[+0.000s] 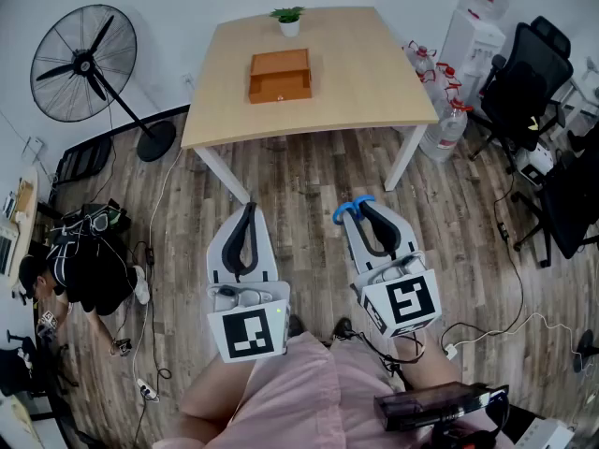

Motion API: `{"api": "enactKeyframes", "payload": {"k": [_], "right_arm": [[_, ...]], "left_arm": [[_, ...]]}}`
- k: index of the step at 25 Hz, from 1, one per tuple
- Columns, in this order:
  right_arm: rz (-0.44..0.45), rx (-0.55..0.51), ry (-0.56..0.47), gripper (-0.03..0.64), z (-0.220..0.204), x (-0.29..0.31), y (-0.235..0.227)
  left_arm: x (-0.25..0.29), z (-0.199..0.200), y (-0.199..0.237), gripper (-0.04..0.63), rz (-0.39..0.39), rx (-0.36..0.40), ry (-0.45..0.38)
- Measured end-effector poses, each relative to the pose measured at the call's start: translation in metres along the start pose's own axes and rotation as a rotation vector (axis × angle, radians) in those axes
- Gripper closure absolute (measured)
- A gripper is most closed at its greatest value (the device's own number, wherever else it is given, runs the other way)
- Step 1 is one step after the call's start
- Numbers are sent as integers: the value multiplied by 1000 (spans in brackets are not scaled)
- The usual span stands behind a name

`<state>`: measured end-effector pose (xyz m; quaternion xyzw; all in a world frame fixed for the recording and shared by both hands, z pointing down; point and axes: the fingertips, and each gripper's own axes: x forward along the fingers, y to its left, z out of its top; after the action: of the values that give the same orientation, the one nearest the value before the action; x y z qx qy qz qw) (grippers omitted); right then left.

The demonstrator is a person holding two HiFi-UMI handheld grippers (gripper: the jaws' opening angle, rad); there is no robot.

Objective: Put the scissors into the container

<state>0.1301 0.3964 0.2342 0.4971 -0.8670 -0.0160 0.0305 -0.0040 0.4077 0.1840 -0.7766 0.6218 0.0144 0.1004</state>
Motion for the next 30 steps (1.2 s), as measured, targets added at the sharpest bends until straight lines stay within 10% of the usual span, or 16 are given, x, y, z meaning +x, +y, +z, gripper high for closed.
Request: {"api": "enactKeyframes", "payload": {"k": [30], "right_arm": [[58, 19, 32, 540, -26, 29, -56]], "left_arm": [[36, -41, -3, 591, 110, -14, 63]]}}
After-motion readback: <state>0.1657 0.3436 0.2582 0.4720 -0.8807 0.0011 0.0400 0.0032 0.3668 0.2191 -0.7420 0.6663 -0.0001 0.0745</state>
